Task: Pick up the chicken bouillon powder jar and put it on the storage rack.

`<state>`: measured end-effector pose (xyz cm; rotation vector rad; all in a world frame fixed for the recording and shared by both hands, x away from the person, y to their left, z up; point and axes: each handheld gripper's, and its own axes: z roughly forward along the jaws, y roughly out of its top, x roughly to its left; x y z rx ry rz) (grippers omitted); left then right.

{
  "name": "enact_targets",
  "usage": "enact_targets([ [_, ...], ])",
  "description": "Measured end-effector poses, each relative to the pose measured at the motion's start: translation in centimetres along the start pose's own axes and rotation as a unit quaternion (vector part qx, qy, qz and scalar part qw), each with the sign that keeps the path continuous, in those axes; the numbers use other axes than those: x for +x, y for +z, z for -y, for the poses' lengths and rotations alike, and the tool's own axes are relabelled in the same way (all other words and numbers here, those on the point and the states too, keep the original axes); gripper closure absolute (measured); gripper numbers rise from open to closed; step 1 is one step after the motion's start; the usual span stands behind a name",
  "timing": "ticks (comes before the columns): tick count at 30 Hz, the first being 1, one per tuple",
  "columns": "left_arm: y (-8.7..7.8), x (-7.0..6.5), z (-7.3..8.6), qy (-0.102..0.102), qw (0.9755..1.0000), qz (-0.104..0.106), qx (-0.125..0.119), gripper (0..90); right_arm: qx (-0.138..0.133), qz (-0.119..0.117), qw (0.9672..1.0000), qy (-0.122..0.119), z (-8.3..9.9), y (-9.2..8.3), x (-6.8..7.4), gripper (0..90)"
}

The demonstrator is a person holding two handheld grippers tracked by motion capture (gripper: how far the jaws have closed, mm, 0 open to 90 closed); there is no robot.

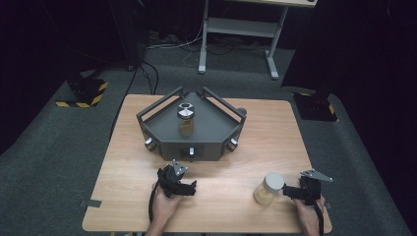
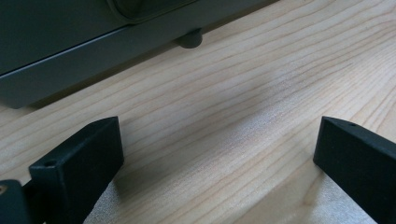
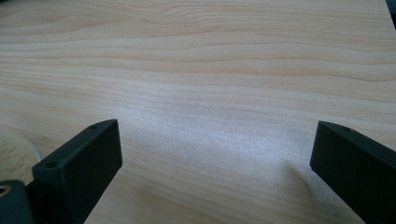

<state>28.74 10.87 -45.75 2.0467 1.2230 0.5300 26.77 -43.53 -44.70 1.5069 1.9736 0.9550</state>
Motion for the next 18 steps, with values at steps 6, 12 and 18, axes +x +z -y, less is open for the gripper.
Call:
enact_targets([
  [6, 0.0, 0.0, 0.0, 0.0, 1.0, 0.0, 0.0, 1.5, -0.001, -0.009, 0.9999, -0.011, 0.7, -0.9, 0.2, 1.3],
  [12, 0.0, 0.0, 0.0, 0.0, 1.0, 0.0, 0.0, 1.5, -0.001, -0.02, 0.9996, -0.018, 1.6, -1.7, 0.4, 1.3],
  [18, 0.0, 0.0, 0.0, 0.0, 1.0, 0.0, 0.0, 1.4, -0.001, -0.038, 0.9989, -0.027, 2.3, -2.3, 0.6, 1.3],
])
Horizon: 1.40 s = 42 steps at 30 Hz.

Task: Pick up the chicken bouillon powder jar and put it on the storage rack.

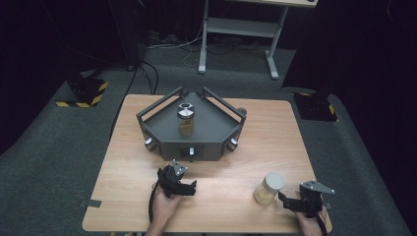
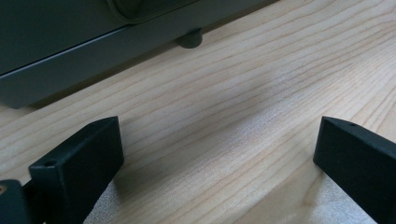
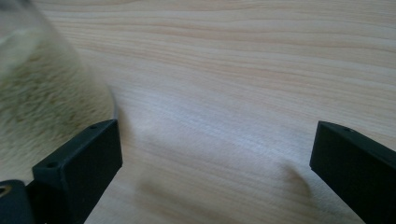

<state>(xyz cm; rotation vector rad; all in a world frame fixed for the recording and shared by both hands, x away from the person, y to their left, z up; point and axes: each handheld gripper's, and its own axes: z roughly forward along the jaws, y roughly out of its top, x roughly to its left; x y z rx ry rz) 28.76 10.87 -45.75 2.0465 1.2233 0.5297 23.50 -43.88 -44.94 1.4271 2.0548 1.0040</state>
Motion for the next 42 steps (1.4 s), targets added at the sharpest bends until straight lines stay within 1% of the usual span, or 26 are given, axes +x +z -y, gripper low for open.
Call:
enact_targets([
  [5, 0.0, 0.0, 0.0, 0.0, 1.0, 0.0, 0.0, 1.5, 0.0, -0.014, 0.9998, -0.014, 0.3, -0.4, 0.4, 1.3],
  [8, 0.0, 0.0, 0.0, 0.0, 1.0, 0.0, 0.0, 1.5, -0.008, -0.02, 0.9995, -0.025, 0.6, -0.8, 0.8, 1.4],
  [11, 0.0, 0.0, 0.0, 0.0, 1.0, 0.0, 0.0, 1.4, -0.016, -0.031, 0.999, -0.028, 0.9, -1.2, 0.9, 1.4],
  [16, 0.0, 0.0, 0.0, 0.0, 1.0, 0.0, 0.0, 1.4, -0.02, -0.044, 0.9981, -0.038, 1.0, -1.7, 1.2, 1.4],
  [24, 0.0, 0.0, 0.0, 0.0, 1.0, -0.001, 0.0, 1.4, -0.035, -0.068, 0.9952, -0.061, 0.9, -2.4, 2.1, 1.4],
  [29, 0.0, -0.1, 0.0, 0.0, 1.0, -0.001, 0.0, 1.4, -0.048, -0.084, 0.9924, -0.076, 0.4, -2.4, 2.9, 1.4],
  [38, 0.0, -0.1, 0.0, 0.0, 1.0, -0.001, 0.0, 1.4, -0.064, -0.092, 0.9901, -0.085, -0.3, -1.8, 3.6, 1.8],
  [42, 0.0, -0.1, 0.0, 0.0, 1.0, -0.001, 0.0, 1.4, -0.071, -0.09, 0.99, -0.082, -0.5, -1.4, 3.8, 3.2],
])
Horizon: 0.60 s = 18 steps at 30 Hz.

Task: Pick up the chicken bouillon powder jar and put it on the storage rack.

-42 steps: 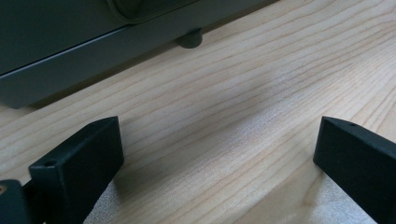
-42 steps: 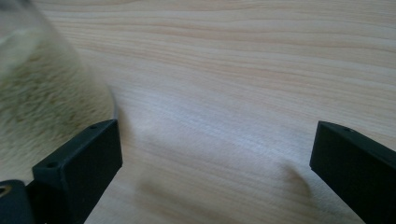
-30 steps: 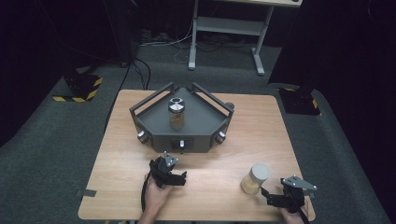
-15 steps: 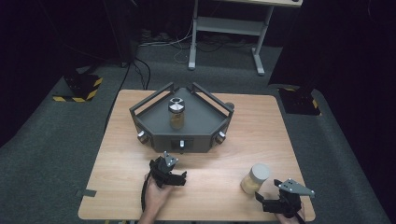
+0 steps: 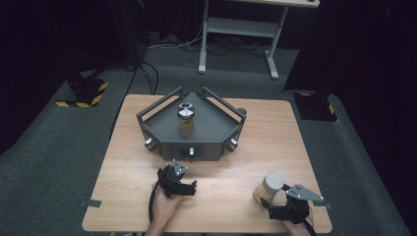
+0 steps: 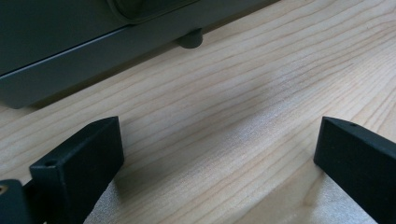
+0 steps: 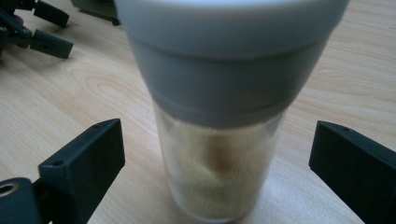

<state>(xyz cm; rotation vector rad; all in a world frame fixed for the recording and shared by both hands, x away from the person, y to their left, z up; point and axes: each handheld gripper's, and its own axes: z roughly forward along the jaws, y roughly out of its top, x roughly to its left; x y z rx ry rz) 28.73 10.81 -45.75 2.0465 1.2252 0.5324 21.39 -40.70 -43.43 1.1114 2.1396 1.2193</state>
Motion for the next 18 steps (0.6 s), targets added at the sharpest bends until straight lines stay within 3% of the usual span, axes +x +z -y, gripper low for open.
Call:
enact_targets([
  [10, 0.0, 0.0, 0.0, 0.0, 1.0, 0.0, 0.0, 1.4, -0.016, 0.004, 0.9998, 0.007, -0.6, 1.0, -0.1, 8.8],
  [18, 0.0, 0.0, 0.0, 0.0, 1.0, 0.0, 0.0, 1.4, -0.024, -0.004, 0.9997, -0.002, -1.1, 1.5, -0.3, 14.8],
])
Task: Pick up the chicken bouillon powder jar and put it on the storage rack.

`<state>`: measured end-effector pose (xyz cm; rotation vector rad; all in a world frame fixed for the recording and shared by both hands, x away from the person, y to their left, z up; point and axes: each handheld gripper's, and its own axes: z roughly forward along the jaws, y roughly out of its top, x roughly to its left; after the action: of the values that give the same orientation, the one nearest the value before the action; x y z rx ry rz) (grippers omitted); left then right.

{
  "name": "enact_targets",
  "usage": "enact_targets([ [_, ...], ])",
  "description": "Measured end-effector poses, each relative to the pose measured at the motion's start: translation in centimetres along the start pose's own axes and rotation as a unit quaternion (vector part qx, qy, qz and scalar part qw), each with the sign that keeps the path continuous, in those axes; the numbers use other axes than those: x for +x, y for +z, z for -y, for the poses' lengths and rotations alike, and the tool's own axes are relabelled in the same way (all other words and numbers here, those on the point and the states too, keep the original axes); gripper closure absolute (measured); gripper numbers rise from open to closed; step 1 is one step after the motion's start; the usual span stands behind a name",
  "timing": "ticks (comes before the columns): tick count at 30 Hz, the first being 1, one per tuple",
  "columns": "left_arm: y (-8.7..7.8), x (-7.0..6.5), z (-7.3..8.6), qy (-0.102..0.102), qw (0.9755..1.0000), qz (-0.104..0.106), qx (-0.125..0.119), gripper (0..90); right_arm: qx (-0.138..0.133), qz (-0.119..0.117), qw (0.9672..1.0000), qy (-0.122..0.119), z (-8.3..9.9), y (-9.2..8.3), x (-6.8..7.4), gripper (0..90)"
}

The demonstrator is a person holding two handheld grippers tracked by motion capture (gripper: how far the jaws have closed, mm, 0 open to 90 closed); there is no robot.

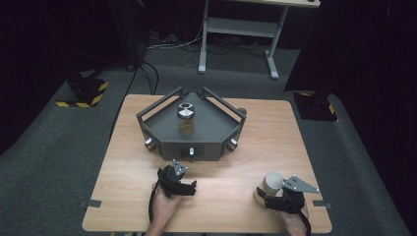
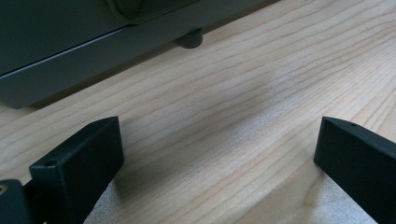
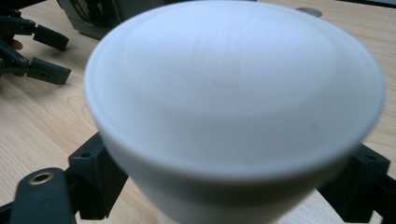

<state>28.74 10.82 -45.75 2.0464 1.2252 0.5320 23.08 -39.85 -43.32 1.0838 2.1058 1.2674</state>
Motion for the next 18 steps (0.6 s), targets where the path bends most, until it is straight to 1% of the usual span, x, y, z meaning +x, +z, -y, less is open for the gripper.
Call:
enact_targets([
  [5, 0.0, 0.0, 0.0, 0.0, 1.0, 0.0, 0.0, 1.4, -0.006, -0.005, 1.0, -0.002, -0.1, 0.26, -0.21, 20.0],
  [8, 0.0, 0.0, 0.0, 0.0, 1.0, 0.0, 0.0, 1.4, -0.009, -0.01, 0.9999, -0.005, -0.14, 0.36, -0.36, 25.7],
  [12, 0.0, 0.0, 0.0, 0.0, 1.0, 0.0, 0.0, 1.4, -0.01, -0.013, 0.9998, -0.008, -0.16, 0.35, -0.42, 28.9],
  [13, 0.0, 0.0, 0.0, 0.0, 1.0, 0.0, 0.0, 1.4, -0.013, -0.017, 0.9998, -0.007, -0.11, 0.32, -0.54, 31.0],
  [18, 0.0, 0.0, 0.0, 0.0, 1.0, 0.0, 0.0, 1.4, -0.012, -0.017, 0.9998, -0.003, -0.17, 0.28, -0.64, 33.0],
])
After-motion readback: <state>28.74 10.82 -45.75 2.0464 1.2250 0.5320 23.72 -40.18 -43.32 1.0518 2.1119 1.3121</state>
